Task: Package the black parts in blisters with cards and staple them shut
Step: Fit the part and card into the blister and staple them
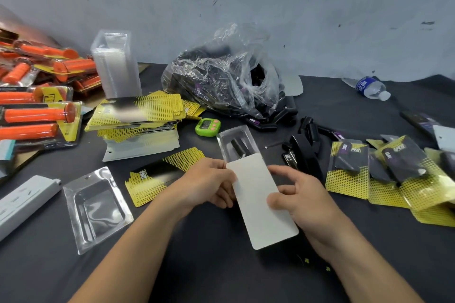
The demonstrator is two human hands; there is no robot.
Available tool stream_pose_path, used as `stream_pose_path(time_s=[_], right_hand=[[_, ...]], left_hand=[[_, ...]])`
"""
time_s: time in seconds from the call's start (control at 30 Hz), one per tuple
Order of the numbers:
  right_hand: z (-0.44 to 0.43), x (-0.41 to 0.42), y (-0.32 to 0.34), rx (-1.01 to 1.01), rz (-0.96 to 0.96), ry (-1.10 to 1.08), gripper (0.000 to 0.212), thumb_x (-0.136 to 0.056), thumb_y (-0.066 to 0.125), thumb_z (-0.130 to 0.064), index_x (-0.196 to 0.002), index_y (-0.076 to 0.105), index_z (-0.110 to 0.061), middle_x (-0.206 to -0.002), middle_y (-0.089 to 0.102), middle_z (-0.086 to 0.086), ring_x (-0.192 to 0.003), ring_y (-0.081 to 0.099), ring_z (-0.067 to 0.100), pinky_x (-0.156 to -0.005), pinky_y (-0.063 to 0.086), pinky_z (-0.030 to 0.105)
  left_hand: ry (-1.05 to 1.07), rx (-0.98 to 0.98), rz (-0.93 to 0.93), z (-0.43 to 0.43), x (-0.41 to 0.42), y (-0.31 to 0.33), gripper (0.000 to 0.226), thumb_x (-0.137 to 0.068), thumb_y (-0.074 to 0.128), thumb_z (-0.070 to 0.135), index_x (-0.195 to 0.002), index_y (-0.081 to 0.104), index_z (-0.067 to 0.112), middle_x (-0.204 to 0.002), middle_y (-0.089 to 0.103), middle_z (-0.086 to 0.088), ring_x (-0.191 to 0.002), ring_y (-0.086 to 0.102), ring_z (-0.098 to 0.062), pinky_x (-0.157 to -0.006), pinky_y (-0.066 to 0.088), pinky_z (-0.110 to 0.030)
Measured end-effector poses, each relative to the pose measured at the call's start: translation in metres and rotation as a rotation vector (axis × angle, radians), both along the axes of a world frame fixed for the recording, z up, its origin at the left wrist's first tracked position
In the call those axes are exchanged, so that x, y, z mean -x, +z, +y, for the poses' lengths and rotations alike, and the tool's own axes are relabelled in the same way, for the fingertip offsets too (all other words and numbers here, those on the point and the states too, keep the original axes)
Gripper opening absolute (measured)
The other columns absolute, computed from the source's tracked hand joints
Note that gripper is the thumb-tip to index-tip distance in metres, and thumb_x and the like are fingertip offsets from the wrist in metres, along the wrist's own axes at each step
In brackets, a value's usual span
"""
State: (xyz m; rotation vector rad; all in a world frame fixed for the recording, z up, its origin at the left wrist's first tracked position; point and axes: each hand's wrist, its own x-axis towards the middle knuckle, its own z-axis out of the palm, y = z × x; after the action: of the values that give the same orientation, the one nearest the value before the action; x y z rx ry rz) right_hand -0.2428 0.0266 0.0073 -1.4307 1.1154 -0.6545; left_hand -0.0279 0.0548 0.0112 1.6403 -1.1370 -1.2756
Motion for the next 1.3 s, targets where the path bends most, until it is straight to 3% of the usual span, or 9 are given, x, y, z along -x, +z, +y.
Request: stream_pose_path(time_s=[0.13,0.4,0.57,0.77,0.87,1.0,1.13,1.2,1.3], right_hand=[[0.005,-0.011,-0.01,0.063,0.098,-0.016,0.024,-0.09,0.065,0.003,-0.091,0.076,-0.019,-0.083,0.08,0.004,-0.081,0.078,0.022,-0.084,0.061,0.056],[0.004,-0.015,-0.013,0.122,0.138,-0.065,0.014,-0.091,0.072,-0.016,-0.078,0.071,-0.011,-0.076,0.077,0.012,-0.082,0.075,0.032,-0.081,0.059,0.059],[0.007,-0.018,-0.011,0.174,0.125,-0.084,0.036,-0.095,0.069,-0.033,-0.076,0.066,-0.003,-0.079,0.074,0.013,-0.084,0.07,0.039,-0.068,0.053,0.05],[0.006,-0.019,-0.01,0.023,-0.08,-0.106,0.012,-0.094,0.065,-0.002,-0.096,0.074,-0.008,-0.086,0.08,0.007,-0.082,0.078,0.026,-0.083,0.062,0.055],[0.004,-0.018,-0.01,0.017,-0.078,-0.127,0.011,-0.096,0.066,-0.005,-0.092,0.076,-0.009,-0.085,0.08,0.006,-0.082,0.078,0.025,-0.084,0.062,0.053],[0.004,-0.019,-0.011,0.04,-0.052,-0.125,0.016,-0.097,0.07,-0.014,-0.086,0.078,-0.006,-0.083,0.08,0.006,-0.082,0.078,0.027,-0.084,0.061,0.055],[0.006,-0.02,-0.012,0.05,-0.055,-0.124,0.041,-0.099,0.068,-0.029,-0.084,0.072,0.009,-0.082,0.077,0.02,-0.081,0.074,0.043,-0.068,0.059,0.057],[0.007,-0.02,-0.012,0.037,-0.082,-0.128,0.05,-0.1,0.065,-0.036,-0.086,0.07,0.012,-0.081,0.074,0.027,-0.074,0.071,0.048,-0.055,0.053,0.048],[0.004,-0.015,-0.013,-0.01,-0.147,-0.033,0.03,-0.099,0.066,-0.027,-0.097,0.076,0.001,-0.089,0.078,0.018,-0.078,0.076,0.032,-0.061,0.057,0.042]], left_hand=[[0.138,0.097,-0.078,-0.004,0.011,-0.009,0.008,-0.092,0.066,0.01,-0.098,0.063,0.005,-0.067,0.073,-0.009,-0.053,0.065,-0.02,-0.049,0.052,-0.026],[0.193,0.201,-0.12,-0.007,0.017,-0.015,0.012,-0.1,0.061,0.015,-0.095,0.071,0.016,-0.067,0.074,-0.005,-0.051,0.064,-0.024,-0.043,0.05,-0.029],[0.22,0.205,-0.15,-0.006,0.019,-0.015,0.023,-0.106,0.055,0.026,-0.092,0.072,0.018,-0.057,0.068,0.005,-0.047,0.063,-0.017,-0.04,0.046,-0.026],[0.136,0.19,-0.136,-0.004,0.022,-0.016,0.031,-0.105,0.056,0.031,-0.087,0.073,0.012,-0.059,0.069,-0.001,-0.05,0.066,-0.019,-0.041,0.047,-0.026],[0.169,0.209,-0.136,-0.007,0.021,-0.017,0.027,-0.098,0.069,0.031,-0.081,0.07,0.009,-0.067,0.073,-0.006,-0.052,0.068,-0.019,-0.046,0.052,-0.028],[0.244,0.259,-0.119,-0.009,0.018,-0.016,0.023,-0.083,0.083,0.024,-0.096,0.064,0.022,-0.072,0.075,0.0,-0.058,0.07,-0.014,-0.052,0.051,-0.025],[0.268,0.279,-0.033,-0.012,0.018,-0.017,0.017,-0.091,0.076,0.014,-0.083,0.062,0.009,-0.06,0.067,0.0,-0.046,0.057,-0.014,-0.046,0.044,-0.025],[0.284,0.279,-0.024,-0.012,0.02,-0.018,0.02,-0.094,0.072,0.015,-0.081,0.061,0.005,-0.058,0.065,0.001,-0.042,0.055,-0.014,-0.041,0.041,-0.022],[0.318,0.293,-0.114,-0.011,0.021,-0.019,0.022,-0.096,0.069,0.022,-0.082,0.065,0.006,-0.064,0.069,-0.001,-0.049,0.061,-0.019,-0.044,0.045,-0.028]])
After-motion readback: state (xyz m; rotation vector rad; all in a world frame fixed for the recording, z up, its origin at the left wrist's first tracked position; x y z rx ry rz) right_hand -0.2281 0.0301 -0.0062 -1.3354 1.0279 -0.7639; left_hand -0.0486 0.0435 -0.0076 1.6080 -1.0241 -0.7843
